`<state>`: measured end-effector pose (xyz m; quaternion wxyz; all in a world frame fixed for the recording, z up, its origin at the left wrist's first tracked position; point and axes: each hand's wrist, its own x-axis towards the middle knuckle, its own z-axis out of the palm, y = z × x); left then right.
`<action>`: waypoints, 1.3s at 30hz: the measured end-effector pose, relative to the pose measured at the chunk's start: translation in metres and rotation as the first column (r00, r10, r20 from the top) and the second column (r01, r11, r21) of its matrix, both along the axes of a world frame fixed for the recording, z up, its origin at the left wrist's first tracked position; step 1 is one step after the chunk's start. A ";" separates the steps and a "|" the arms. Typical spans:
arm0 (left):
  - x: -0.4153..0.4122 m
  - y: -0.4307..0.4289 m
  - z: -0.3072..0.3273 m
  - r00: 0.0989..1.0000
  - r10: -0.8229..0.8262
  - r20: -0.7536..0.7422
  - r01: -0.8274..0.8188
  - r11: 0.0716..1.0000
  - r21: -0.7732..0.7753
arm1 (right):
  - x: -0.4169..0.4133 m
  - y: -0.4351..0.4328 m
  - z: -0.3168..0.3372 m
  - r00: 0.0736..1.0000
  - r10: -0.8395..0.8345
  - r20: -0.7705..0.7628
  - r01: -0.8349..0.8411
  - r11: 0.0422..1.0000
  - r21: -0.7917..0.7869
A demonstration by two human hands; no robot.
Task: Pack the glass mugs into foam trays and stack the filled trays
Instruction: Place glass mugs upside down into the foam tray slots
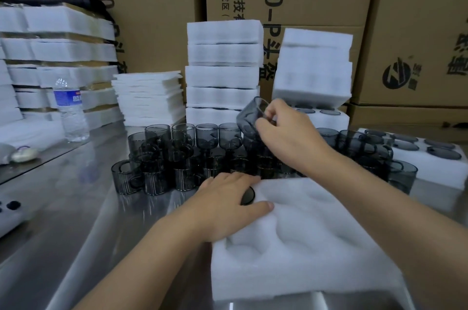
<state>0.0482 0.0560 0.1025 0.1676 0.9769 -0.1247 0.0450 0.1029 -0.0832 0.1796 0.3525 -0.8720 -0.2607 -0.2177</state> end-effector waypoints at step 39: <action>0.010 -0.003 -0.007 0.961 0.120 0.248 0.166 0.463 -0.870 | -0.024 -0.039 -0.068 0.953 0.233 0.194 -0.255 0.963 0.093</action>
